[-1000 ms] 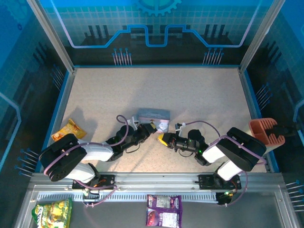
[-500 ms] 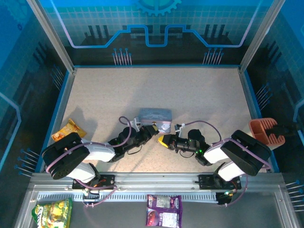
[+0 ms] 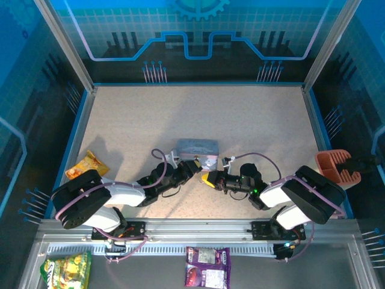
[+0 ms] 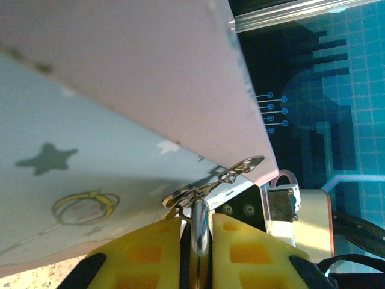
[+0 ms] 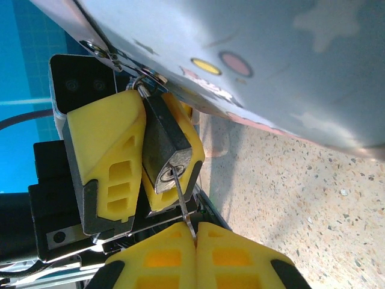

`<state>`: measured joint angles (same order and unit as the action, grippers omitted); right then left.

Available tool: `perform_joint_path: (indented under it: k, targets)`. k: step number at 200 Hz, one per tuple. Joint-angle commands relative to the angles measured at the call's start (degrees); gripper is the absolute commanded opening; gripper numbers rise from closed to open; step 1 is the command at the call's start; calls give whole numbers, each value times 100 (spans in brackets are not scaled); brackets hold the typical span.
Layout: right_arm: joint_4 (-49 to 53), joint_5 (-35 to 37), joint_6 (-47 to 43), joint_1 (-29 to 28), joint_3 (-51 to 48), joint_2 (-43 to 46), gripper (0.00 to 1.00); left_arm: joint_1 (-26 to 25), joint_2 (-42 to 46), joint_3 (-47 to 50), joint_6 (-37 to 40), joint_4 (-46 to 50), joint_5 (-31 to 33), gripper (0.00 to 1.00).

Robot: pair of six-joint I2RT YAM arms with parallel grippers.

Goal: Unlock a padlock with a key

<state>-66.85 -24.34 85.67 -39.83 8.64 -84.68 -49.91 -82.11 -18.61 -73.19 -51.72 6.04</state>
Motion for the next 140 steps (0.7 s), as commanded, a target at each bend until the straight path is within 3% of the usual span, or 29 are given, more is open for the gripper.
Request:
perform_joint_path:
  k: [1,140]
  targets:
    - [-132,975,-103,301,122,80,0,-421,217,-73,109,-168,-1132,0]
    - [-100,927,-139,510,59,87,0,-510,81,-40,44,-839,-1062,0]
